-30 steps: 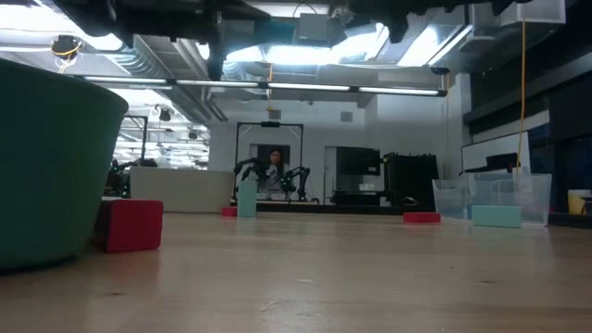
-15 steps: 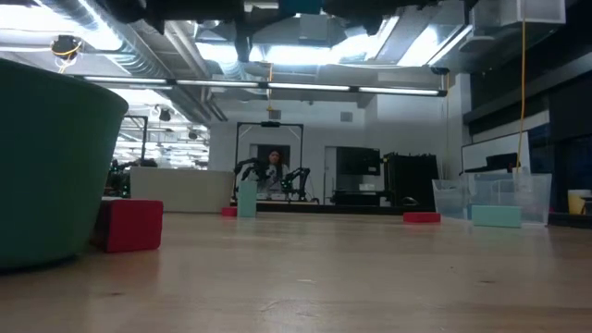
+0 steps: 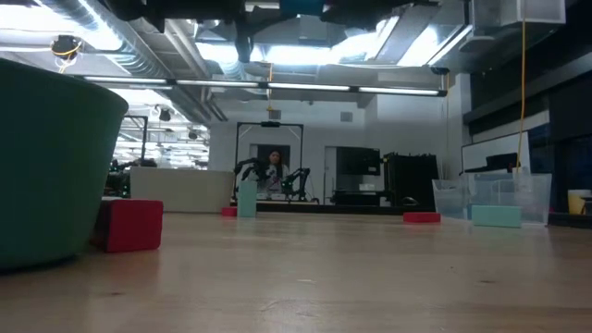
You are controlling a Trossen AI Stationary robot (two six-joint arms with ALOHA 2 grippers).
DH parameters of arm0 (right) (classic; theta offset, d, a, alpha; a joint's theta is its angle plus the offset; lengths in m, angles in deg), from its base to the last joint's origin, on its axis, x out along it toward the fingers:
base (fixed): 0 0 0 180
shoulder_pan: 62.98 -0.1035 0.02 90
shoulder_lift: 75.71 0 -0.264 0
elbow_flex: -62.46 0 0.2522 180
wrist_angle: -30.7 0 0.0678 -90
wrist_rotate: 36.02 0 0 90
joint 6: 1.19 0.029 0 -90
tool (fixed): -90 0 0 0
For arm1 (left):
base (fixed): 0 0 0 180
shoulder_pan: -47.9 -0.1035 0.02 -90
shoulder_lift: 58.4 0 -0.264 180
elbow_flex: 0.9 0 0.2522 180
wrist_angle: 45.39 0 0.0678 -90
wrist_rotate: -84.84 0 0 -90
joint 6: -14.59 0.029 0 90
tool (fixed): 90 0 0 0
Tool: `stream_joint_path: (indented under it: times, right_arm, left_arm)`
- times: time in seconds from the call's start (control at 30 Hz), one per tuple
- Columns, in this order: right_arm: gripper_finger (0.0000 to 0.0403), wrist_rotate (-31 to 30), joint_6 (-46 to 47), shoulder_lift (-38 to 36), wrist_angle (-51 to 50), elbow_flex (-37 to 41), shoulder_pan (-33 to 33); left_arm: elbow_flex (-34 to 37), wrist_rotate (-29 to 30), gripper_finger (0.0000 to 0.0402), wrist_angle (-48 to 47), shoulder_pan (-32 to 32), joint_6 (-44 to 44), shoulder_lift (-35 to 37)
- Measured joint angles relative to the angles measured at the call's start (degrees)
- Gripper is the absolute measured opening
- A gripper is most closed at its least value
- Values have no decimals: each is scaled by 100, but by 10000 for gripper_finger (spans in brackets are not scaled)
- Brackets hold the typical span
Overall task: Sort & place blocks by color
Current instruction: Put the blue block into the transparent bin
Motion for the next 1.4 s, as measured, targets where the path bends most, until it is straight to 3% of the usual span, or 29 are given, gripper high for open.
stream_joint_path:
  times: [0.33,0.77,1.1,1.4]
  right_arm:
    - [322,-63,-263,268,372,-2,-91]
    - [181,-256,-260,292,368,-2,-87]
    - [140,-258,-103,314,377,0,-87]
    - [138,-249,-109,314,374,0,-87]
  left_arm:
    - [-1,342,125,9,-7,-177,-88]
    - [-2,373,125,51,-7,-188,-114]
    - [-2,385,125,46,-8,-186,-114]
    - [-2,295,147,45,-9,-61,-114]
